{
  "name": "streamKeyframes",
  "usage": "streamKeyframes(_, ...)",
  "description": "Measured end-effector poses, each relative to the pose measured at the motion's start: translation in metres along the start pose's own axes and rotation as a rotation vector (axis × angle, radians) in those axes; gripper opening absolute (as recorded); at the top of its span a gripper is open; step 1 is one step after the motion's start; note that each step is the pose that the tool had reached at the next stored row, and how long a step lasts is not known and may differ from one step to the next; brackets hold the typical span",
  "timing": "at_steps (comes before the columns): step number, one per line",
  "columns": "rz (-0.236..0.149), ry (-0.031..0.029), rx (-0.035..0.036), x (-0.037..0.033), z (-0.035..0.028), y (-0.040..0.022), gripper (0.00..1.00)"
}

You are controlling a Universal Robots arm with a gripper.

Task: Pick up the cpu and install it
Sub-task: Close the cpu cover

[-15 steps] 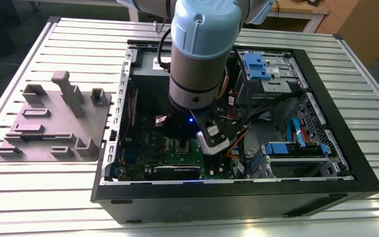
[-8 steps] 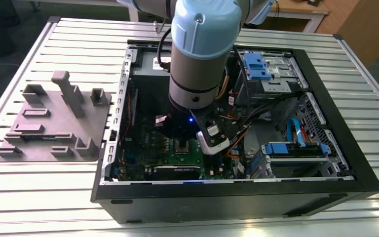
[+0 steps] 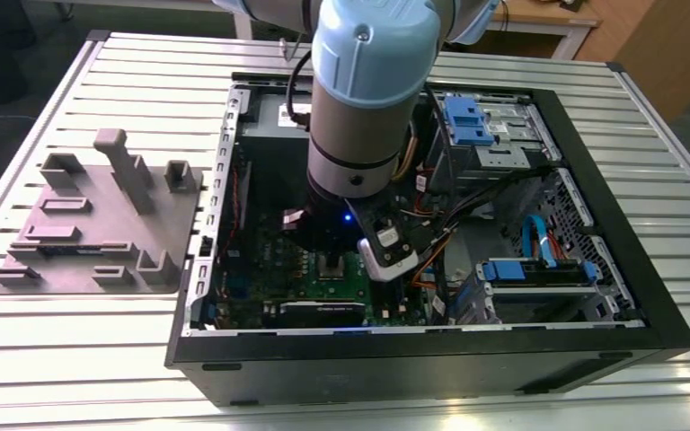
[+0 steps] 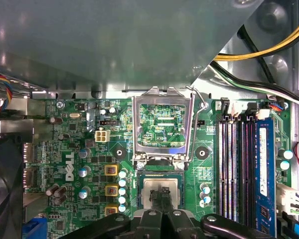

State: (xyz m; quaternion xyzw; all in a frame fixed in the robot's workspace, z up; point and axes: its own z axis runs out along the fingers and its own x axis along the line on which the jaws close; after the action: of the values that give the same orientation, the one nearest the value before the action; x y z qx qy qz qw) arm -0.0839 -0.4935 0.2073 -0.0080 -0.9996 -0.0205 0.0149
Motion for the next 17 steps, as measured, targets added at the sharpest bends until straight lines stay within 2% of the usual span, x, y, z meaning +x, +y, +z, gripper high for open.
streamKeyframes(3, 0.0, -0.0001, -0.0002, 0.0001, -0.0022, 0.0001, 0.11)
streamKeyframes(6, 0.0, -0.0001, -0.0003, 0.0002, -0.0083, 0.0004, 0.11)
streamKeyframes(11, 0.0, -0.0001, -0.0002, 0.0008, -0.0257, 0.0011, 0.11)
streamKeyframes(13, 0.0, -0.0002, -0.0004, 0.001, -0.0348, 0.0014, 0.11)
streamKeyframes(14, 0.0, -0.0007, -0.0002, 0.0012, -0.0426, 0.0018, 0.11)
streamKeyframes(15, 0.0, -0.0011, -0.0002, 0.0013, -0.0452, 0.0019, 0.11)
streamKeyframes(17, 0.0, -0.0023, -0.0005, 0.0015, -0.0459, 0.0019, 0.11)
